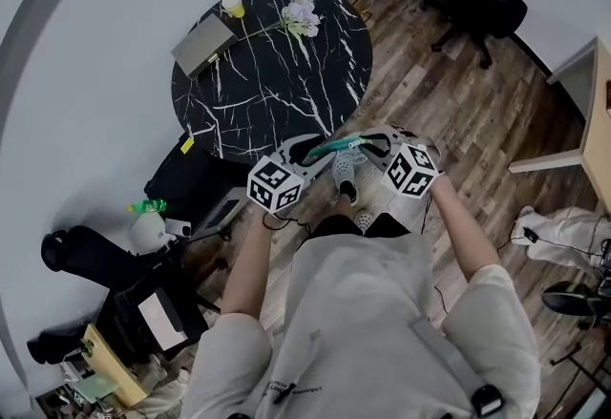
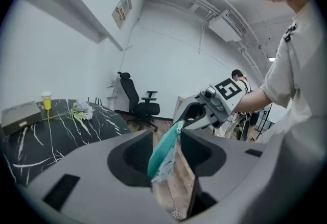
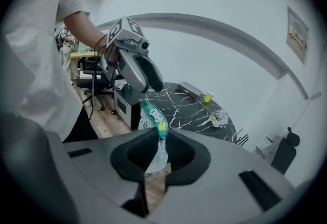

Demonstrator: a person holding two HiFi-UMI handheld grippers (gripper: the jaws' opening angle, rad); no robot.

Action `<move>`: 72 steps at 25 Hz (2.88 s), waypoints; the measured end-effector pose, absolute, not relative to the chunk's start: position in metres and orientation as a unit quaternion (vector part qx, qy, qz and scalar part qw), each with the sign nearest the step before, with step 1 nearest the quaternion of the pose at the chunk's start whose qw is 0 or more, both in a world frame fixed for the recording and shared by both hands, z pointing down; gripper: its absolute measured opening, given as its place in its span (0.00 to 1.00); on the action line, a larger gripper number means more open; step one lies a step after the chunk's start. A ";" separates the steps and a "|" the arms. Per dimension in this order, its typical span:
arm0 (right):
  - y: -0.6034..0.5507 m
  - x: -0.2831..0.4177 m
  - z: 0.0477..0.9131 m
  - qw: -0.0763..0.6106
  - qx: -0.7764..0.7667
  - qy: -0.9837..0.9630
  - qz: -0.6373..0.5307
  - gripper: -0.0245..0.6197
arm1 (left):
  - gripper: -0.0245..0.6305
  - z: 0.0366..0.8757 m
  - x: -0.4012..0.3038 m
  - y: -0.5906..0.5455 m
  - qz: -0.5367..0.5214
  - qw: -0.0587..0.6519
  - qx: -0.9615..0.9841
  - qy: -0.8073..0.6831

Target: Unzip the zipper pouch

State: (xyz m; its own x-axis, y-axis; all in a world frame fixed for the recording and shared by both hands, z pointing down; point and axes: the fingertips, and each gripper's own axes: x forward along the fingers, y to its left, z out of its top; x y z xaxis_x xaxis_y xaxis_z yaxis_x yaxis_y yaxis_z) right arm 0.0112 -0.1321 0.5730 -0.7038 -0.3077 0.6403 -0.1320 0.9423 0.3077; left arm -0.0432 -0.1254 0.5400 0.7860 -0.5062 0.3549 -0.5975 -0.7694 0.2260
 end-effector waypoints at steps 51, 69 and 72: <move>-0.112 -0.001 0.579 0.338 0.323 -0.880 -0.089 0.11 | 0.08 0.549 -0.015 -0.118 -0.004 0.380 0.859 -0.344; -0.105 0.013 0.579 0.349 0.302 -0.882 -0.092 0.11 | 0.07 0.556 -0.018 -0.117 0.075 0.312 0.864 -0.388; -0.105 0.016 0.577 0.348 0.304 -0.882 -0.092 0.11 | 0.07 0.555 -0.016 -0.117 0.097 0.289 0.865 -0.399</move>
